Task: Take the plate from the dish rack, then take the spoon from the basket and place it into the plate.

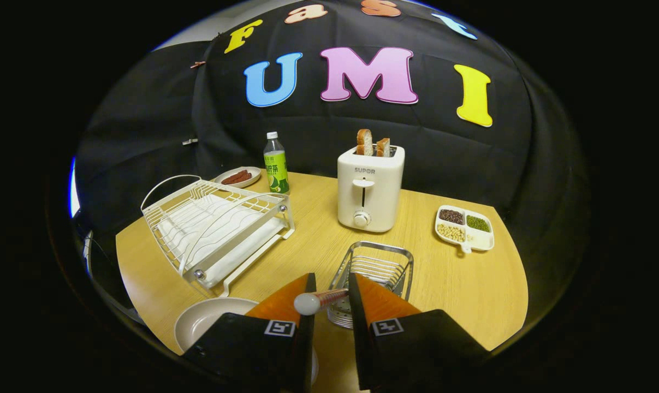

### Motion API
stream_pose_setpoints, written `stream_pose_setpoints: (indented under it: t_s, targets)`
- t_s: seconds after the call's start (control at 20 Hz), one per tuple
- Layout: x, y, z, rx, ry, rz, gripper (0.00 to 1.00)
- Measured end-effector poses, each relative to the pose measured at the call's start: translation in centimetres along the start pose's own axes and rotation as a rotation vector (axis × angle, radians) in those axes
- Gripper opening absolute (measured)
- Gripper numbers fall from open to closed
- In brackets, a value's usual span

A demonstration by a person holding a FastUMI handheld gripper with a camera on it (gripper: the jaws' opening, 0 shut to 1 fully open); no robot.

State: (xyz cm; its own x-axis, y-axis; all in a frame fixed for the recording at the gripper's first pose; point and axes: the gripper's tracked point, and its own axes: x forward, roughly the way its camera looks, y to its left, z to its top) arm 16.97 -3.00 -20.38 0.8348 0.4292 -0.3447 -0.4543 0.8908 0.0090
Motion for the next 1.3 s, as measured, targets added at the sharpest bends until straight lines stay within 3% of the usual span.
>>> stream_pose_setpoints:
  t_s: [0.1, 0.2, 0.25, 0.35, 0.8, 1.1, 1.3]
  targets:
    - [0.0, 0.0, 0.0, 0.018, 0.008, 0.005, 0.28]
    - [0.0, -0.5, 0.3, 0.008, 0.017, -0.014, 0.28]
    - [0.0, -1.7, 0.9, -0.015, -0.002, -0.066, 0.25]
    - [-0.1, -1.7, 1.7, 0.000, -0.020, -0.060, 0.15]
    - [-2.3, -2.4, 6.1, -0.016, -0.090, -0.044, 0.11]
    - [-5.8, -0.8, 10.6, 0.057, -0.158, 0.042, 0.11]
    - [-7.4, 1.4, 11.2, 0.119, -0.153, 0.114, 0.11]
